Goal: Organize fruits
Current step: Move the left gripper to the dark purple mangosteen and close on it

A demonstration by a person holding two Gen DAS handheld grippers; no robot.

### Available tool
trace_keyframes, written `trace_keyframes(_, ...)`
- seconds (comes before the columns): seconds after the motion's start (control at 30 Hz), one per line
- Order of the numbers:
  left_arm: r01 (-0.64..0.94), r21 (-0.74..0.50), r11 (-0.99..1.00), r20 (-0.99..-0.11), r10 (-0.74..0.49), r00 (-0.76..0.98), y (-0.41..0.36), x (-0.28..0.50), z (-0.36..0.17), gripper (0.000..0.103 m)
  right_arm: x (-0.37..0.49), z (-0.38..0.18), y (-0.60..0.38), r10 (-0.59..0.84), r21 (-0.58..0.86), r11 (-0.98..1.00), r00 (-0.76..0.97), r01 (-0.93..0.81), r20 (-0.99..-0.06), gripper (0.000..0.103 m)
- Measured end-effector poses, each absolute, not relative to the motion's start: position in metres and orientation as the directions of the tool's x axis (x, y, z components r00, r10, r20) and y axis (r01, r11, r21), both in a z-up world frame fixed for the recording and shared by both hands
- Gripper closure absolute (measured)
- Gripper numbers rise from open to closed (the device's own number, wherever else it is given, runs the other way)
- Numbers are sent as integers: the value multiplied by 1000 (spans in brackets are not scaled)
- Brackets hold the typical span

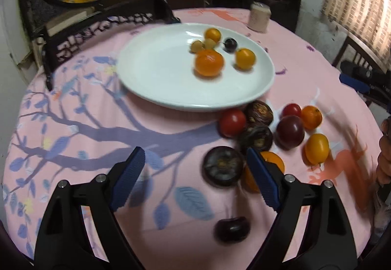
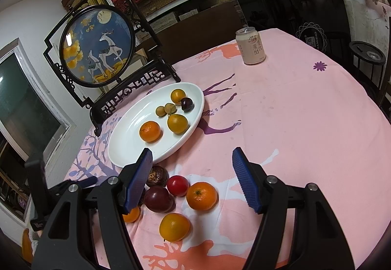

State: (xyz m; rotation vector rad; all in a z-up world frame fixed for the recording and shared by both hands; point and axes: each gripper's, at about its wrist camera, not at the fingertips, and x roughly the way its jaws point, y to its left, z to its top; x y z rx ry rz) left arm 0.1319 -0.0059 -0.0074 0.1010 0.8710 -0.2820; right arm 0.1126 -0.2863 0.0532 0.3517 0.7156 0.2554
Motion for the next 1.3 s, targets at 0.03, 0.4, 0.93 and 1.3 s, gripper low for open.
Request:
trace_keyframes(0.03, 271, -18, 963, -761, -189, 621, -2, 131, -6, 17, 112, 53, -286, 347, 401, 910, 727, -108, -593, 35)
trace_keyframes(0.4, 369, 106, 923, -778, -154, 609, -18, 117, -17, 17, 111, 55, -286, 354, 406, 907, 728, -114, -587, 35)
trace_keyframes(0.93, 396, 132, 909, -755, -167, 634, -33, 123, -23, 28, 113, 53, -284, 350, 395, 912, 719, -114, -601, 35)
trace_keyframes(1.3, 444, 173, 879, -747, -177, 641, -31, 114, -25, 30, 113, 52, -281, 349, 386, 915, 718, -120, -603, 35)
